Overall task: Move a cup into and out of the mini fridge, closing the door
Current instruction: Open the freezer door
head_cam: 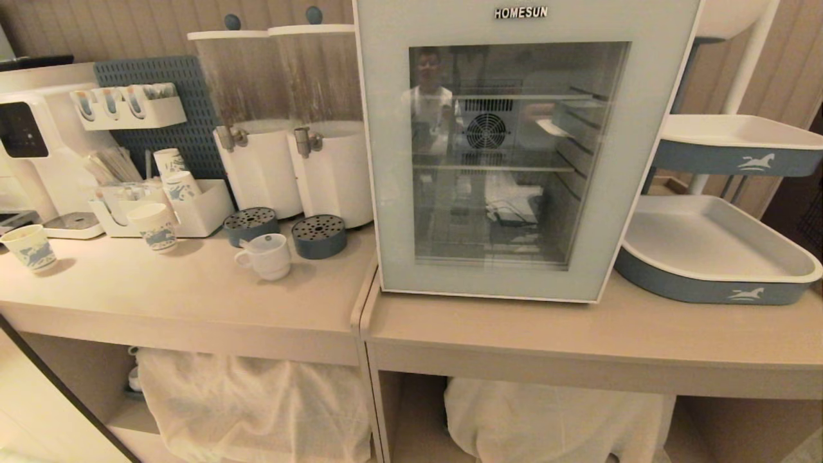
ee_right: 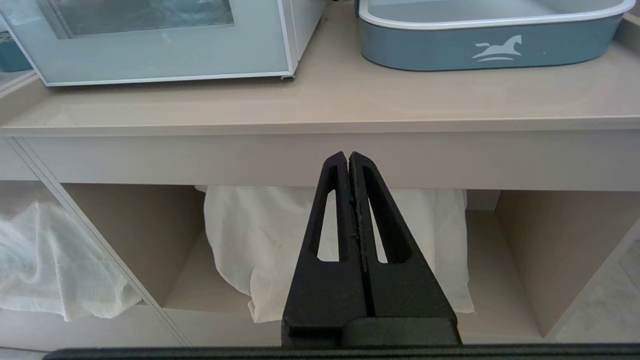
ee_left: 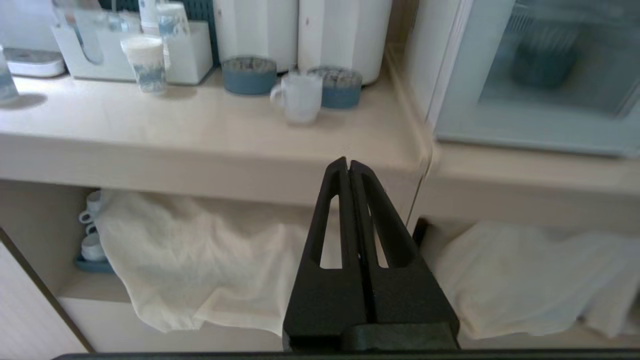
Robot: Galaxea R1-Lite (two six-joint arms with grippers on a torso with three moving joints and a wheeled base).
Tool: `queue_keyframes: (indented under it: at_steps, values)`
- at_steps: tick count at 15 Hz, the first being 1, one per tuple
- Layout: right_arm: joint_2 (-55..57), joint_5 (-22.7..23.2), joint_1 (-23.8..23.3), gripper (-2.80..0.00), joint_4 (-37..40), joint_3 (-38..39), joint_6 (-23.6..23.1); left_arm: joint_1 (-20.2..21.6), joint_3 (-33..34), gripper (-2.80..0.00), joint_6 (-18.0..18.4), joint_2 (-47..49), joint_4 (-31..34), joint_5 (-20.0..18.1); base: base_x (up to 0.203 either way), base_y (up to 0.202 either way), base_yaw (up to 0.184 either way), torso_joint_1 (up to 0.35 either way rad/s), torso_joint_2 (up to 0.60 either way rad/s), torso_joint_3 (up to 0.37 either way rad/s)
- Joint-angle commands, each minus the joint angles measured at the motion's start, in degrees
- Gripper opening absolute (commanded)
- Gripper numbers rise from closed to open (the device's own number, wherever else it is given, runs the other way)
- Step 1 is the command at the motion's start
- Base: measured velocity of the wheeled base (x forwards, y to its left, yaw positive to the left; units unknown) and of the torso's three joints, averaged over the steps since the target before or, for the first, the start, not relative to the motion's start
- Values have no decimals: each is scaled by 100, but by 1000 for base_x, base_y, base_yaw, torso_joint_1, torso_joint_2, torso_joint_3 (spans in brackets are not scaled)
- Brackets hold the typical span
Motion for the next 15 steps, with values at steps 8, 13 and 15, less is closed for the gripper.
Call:
queue_keyframes:
  at_steps: [8, 13, 15]
  values:
    - [7, 1, 2, -280, -2, 1, -1, -2104, -3338, -280, -257, 4312, 652, -51, 0, 0, 0, 0, 0, 0]
    - [7, 1, 2, -280, -11, 9, -1, -913, -5142, -280, -310, 6793, 507, -3193, 0, 0, 0, 0, 0, 0]
    - [7, 1, 2, -280, -13, 9, -1, -106, -5359, -280, -179, 7638, -72, -4923, 0, 0, 0, 0, 0, 0]
